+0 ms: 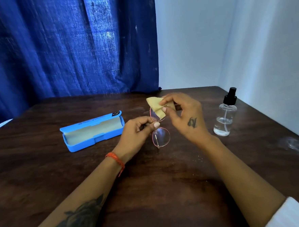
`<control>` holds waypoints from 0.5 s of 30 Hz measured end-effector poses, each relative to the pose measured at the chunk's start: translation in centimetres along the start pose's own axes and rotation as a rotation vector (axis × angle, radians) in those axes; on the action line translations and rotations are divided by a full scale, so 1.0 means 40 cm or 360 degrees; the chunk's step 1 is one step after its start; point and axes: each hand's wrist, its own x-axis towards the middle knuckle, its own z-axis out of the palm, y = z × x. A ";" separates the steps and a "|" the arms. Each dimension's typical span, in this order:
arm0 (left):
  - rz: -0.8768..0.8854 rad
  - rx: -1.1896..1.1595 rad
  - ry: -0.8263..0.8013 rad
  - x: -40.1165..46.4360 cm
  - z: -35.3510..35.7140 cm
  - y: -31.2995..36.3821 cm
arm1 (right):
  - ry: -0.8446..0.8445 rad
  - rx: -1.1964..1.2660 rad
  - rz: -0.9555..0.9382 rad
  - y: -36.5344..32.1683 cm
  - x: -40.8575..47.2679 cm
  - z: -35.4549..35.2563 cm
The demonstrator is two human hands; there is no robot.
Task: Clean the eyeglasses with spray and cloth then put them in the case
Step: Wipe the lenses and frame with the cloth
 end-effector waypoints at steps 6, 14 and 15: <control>-0.0008 -0.0111 0.0120 0.001 -0.004 0.006 | -0.0143 0.0802 0.0803 -0.003 -0.008 0.006; -0.0042 -0.0052 0.0157 0.002 -0.005 0.004 | -0.0272 0.0898 0.1108 -0.008 0.002 -0.024; -0.0030 -0.0038 0.0161 0.002 -0.004 0.005 | -0.0114 0.0701 0.0986 -0.008 0.004 -0.029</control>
